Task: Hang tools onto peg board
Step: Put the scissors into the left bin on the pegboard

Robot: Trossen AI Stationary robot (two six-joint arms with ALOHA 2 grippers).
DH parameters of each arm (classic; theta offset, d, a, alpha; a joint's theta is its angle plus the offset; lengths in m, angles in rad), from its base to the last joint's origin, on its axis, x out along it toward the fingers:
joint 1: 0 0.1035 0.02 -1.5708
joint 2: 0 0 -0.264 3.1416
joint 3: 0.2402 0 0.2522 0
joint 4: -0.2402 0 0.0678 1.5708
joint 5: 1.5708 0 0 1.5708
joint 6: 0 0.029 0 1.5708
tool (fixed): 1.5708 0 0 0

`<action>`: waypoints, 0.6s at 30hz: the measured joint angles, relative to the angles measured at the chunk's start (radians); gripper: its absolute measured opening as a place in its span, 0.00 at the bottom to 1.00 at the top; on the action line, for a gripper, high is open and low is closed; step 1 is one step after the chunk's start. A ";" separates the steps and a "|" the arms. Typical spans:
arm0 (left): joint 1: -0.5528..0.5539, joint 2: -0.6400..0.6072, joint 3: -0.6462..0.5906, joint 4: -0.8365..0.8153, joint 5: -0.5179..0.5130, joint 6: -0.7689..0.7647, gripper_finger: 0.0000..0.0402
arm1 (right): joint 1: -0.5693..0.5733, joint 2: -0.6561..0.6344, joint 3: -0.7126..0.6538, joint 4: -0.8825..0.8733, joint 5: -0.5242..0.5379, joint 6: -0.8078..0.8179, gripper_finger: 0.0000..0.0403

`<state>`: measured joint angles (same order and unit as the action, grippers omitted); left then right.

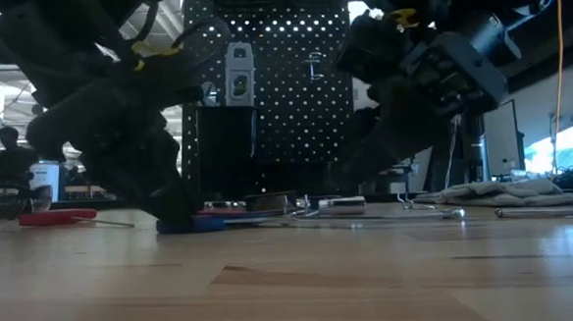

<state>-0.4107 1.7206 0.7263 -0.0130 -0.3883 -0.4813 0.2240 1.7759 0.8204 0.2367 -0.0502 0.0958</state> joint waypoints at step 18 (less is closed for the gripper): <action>-0.065 -0.065 0.128 -0.239 -0.049 -0.208 0.43 | -0.002 0.101 0.001 0.068 -0.008 0.193 0.58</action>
<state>-0.4755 1.6559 0.8545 -0.2519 -0.4374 -0.6888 0.2222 1.8767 0.8215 0.3050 -0.0582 0.2891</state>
